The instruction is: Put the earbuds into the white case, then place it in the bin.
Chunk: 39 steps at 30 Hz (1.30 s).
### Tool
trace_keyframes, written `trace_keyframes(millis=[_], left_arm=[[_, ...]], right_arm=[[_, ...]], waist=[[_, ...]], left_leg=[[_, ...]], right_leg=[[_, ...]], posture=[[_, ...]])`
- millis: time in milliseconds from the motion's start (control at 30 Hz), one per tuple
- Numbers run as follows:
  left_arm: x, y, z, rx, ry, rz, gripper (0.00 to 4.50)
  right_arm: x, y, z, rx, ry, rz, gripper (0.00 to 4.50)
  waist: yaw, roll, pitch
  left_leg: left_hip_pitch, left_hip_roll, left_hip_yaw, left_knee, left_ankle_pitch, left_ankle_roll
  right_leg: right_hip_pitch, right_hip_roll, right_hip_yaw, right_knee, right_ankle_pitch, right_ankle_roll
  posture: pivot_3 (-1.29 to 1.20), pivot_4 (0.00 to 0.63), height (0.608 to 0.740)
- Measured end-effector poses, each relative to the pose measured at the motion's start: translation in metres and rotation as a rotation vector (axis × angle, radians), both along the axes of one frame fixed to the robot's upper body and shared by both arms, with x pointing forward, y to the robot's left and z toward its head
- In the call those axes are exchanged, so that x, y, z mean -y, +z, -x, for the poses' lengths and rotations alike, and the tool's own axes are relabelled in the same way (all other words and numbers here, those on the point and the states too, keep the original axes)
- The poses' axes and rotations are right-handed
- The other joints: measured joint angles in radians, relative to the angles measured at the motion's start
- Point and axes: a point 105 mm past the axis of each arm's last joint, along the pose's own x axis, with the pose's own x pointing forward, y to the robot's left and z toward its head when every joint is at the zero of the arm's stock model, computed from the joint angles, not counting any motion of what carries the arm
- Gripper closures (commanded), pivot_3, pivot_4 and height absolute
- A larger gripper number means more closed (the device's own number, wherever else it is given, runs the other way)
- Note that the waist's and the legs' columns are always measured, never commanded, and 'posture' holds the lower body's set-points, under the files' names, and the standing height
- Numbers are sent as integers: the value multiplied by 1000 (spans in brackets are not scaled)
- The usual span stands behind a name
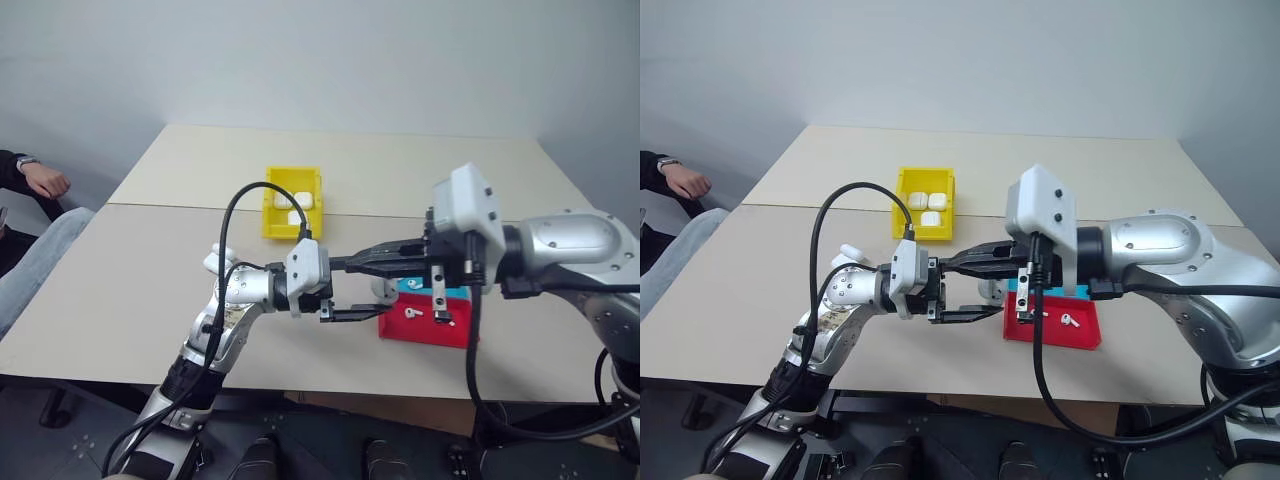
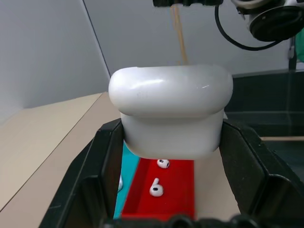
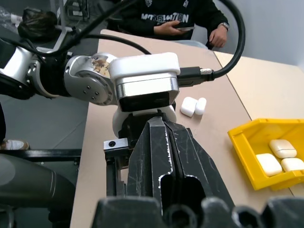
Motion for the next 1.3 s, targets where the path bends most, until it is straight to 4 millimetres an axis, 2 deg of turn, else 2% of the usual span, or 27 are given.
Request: trace_keyframes(millis=[167, 400, 533, 767, 900, 967, 1033, 1167, 1200, 1300], left_arm=[[1, 1, 0, 4, -2, 2, 1749], [-1, 0, 0, 3, -1, -7, 1749], [-4, -1, 1, -2, 1, 1, 1749], [-7, 4, 2, 17, 6, 15, 1749], [-8, 6, -1, 23, 31, 22, 1749], [-8, 7, -13, 30, 116, 28, 1749], [-10, 15, -36, 25, 269, 78, 1749], [-16, 37, -71, 46, 509, 171, 1749], [-18, 42, -87, 46, 599, 188, 1749], [-39, 52, -123, 45, 832, 220, 1749]], right_arm=[[-2, -13, -9, 4, -28, 59, 4483], [-1, -15, -9, 44, -22, 90, 4483], [9, -21, -10, 26, -50, 115, 4483], [18, -9, -10, 55, -80, 62, 4483], [21, 11, -6, 85, -70, -38, 4483], [27, 16, -10, 104, -113, -61, 4483], [34, 17, -17, 107, -170, -78, 4483], [40, 7, -22, 77, -224, -81, 4483], [43, 3, -23, 71, -254, -88, 4483], [45, -6, -26, 44, -305, -107, 4483]], waist=[[9, 0, 0], [12, 0, 0], [12, 0, 0], [11, 0, 0], [12, 0, 0], [13, 0, 0], [18, 0, 0], [21, 0, 0], [23, 0, 0], [21, 0, 0]], left_leg=[[0, 1, -1, -4, 4, 7], [1, 1, -1, 4, 0, 0], [0, 2, -1, 6, 0, 0], [1, 2, -1, 8, 0, 0], [0, 1, -1, 8, 0, 0], [1, 1, -1, 8, 0, 0], [0, 1, -2, 10, 0, 0], [0, 1, -2, 11, 0, 0], [1, 1, -2, 11, 0, 0], [1, 1, -3, 10, 0, 0]], right_leg=[[-2, 3, 0, 2, -1, 1], [2, 3, 0, 2, 0, 1], [3, 3, 0, 2, 0, 0], [4, 3, 1, 2, 0, 0], [4, 3, 1, 3, 1, 1], [4, 3, 0, 3, 1, 1], [5, 3, 1, 3, 1, 2], [6, 3, 1, 3, 2, 2], [7, 3, 1, 3, 2, 3], [6, 3, 1, 3, 2, 4]], posture=[[0, 150, 740], [0, 150, 740], [0, 150, 740], [0, 150, 740], [0, 150, 740], [0, 150, 740], [0, 150, 740], [0, 150, 740], [0, 150, 740], [0, 150, 740]])
